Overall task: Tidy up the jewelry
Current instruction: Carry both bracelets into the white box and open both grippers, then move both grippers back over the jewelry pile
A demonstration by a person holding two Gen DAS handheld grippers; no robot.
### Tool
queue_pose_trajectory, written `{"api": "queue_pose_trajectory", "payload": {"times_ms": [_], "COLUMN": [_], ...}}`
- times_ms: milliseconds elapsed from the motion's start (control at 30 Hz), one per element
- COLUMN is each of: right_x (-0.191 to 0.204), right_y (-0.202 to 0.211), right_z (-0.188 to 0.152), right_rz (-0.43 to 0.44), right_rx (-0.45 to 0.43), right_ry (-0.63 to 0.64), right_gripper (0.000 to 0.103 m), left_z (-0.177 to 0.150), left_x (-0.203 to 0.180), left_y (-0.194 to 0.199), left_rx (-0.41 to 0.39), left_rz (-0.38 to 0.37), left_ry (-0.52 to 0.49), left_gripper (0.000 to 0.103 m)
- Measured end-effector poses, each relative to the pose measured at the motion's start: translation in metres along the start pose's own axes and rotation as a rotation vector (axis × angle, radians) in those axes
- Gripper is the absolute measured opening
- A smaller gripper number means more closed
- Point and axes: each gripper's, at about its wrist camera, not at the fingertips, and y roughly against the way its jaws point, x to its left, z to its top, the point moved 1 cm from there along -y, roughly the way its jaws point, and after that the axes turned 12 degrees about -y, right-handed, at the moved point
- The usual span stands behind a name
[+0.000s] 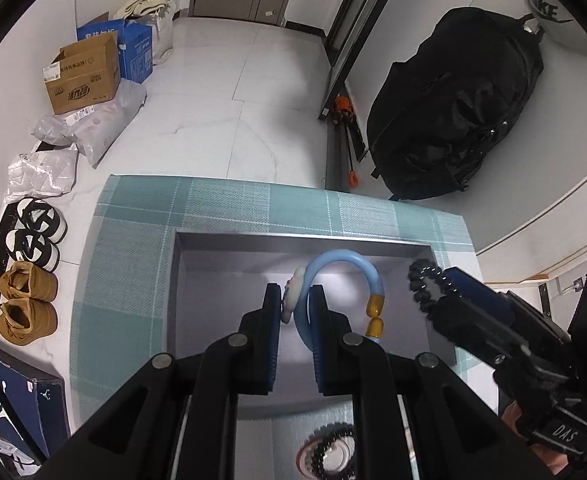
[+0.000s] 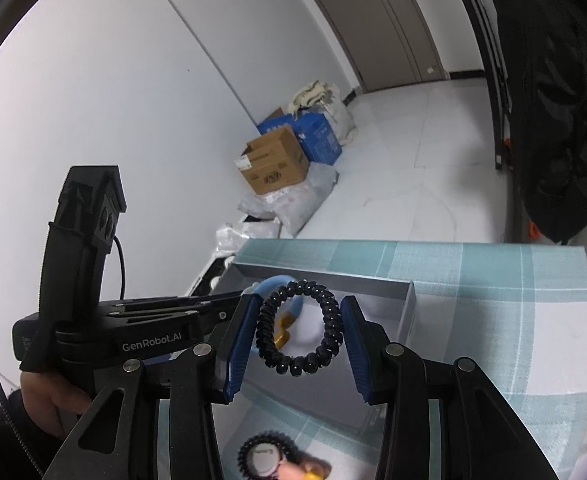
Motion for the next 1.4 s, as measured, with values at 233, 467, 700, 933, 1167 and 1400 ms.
{"api": "queue_pose_trajectory", "payload": {"times_ms": [233, 467, 700, 933, 1167, 1400], "right_x": [-0.002, -0.002, 0.004, 0.009, 0.016, 0.019], "right_y": [-0.016, -0.009, 0.014, 0.042, 0.065, 0.088], "right_z": [0.006, 0.007, -0.001, -0.015, -0.036, -0.062], "right_rz": [-0.024, -0.026, -0.044, -0.066, -0.096, -0.114], "right_rx": [0.011, -0.018, -0.056, -0.101, -0.141, -0.171], "right_ry": [-0.004, -0.004, 0.034, 0.053, 0.094, 0.118], "right_gripper": [0.051, 0.072, 0.079, 0.087, 0.096, 0.101], "left_z": [0.004, 0.003, -0.007, -0.021, -0.042, -0.066], "left_x": [0.006, 0.007, 0.006, -0.004, -0.017, -0.031], "left_y": [-0.004, 0.0, 0.023, 0.046, 0.064, 0.072], "left_rx": [-0.001, -0.015, -0.085, -0.134, -0.186, -0.195], "left_rz": [-0.043, -0.038, -0.038, -0.002, 0.075, 0.088], "left_ry": [0.011, 0.005, 0.024, -0.004, -0.005, -0.005], "left_gripper": [0.01, 0.037, 0.042, 0.044, 0.058, 0.061]}}
